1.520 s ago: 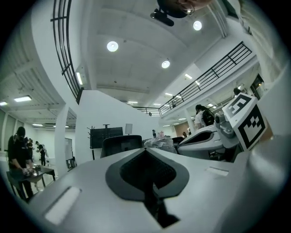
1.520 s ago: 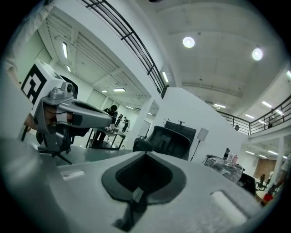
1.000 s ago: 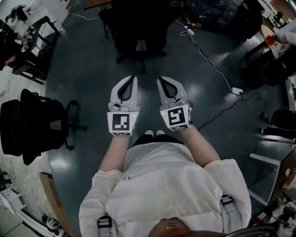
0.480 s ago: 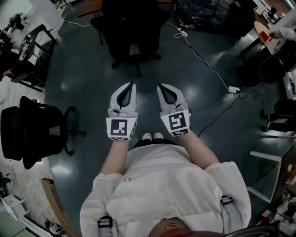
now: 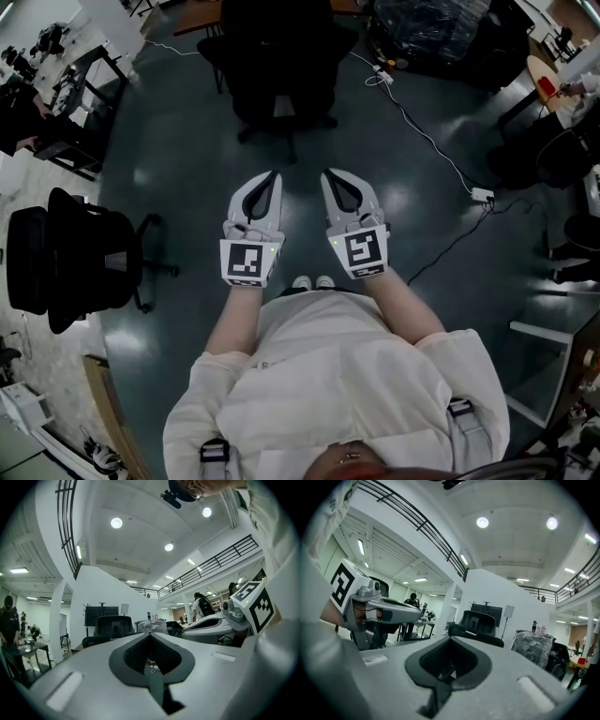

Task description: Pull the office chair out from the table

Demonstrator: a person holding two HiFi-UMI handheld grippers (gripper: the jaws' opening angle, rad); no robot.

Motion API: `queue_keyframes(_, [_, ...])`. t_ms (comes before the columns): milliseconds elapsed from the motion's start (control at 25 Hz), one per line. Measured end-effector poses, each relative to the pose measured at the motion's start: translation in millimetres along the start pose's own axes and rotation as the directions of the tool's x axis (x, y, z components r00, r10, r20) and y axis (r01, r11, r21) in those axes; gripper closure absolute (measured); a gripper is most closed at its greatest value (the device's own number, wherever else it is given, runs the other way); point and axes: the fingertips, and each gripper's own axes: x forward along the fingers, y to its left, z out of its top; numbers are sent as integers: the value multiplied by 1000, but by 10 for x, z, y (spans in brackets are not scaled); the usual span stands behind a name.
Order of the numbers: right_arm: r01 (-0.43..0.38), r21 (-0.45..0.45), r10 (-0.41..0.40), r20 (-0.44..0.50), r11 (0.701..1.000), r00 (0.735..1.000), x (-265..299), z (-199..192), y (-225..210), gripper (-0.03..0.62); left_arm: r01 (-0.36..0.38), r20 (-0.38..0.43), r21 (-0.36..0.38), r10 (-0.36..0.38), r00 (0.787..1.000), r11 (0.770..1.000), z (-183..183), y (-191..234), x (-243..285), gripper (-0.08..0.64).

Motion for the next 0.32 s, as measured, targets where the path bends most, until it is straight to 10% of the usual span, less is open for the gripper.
queue_keyframes(320, [-18, 17, 18, 6, 1000, 1000, 28, -45, -106, 601, 37, -27, 13, -37, 999, 999, -72, -56, 116, 543])
